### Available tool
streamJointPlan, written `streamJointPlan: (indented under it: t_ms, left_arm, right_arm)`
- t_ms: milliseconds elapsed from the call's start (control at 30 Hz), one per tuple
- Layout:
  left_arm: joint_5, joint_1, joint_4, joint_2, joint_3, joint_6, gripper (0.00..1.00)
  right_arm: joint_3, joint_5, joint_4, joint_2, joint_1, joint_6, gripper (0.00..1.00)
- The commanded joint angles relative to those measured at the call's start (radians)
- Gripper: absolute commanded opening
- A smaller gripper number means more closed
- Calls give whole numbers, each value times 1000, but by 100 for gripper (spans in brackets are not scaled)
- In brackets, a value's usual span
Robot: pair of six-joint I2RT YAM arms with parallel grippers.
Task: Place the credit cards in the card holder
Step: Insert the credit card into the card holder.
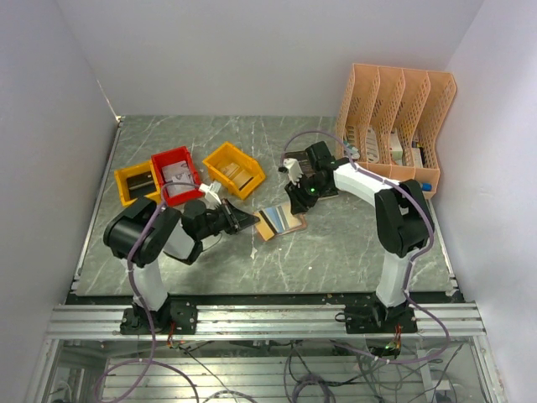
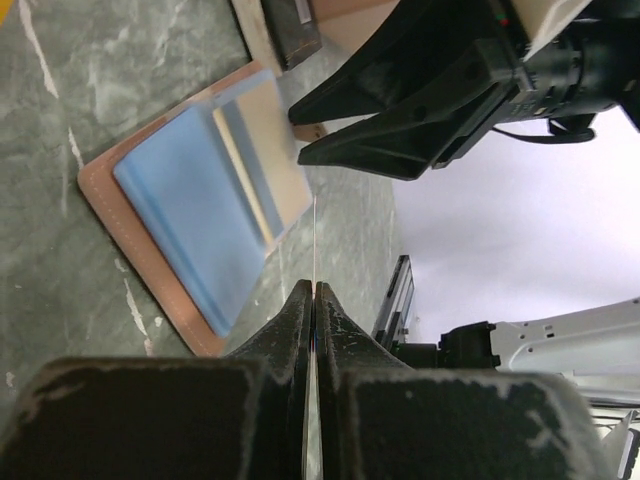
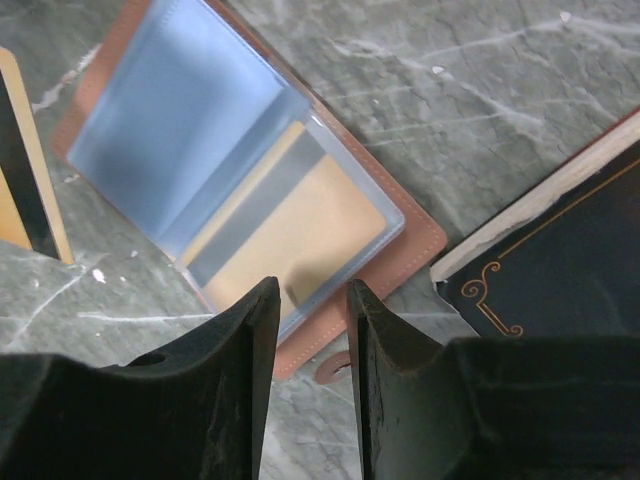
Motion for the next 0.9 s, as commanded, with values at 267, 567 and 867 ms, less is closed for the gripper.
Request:
streamJointPlan:
  t_ms: [267, 567, 867]
  left_arm:
    - [-89, -54, 167, 168, 81, -22, 7]
    - [-102, -55, 41, 175, 136, 33, 7]
    - [-127, -54, -56, 166, 167, 66, 7]
  right_arm:
    - [26, 123, 6, 48, -2, 6, 34]
    - [39, 127, -11, 62, -1, 6, 24]
    - [46, 126, -21, 68, -2, 6, 22]
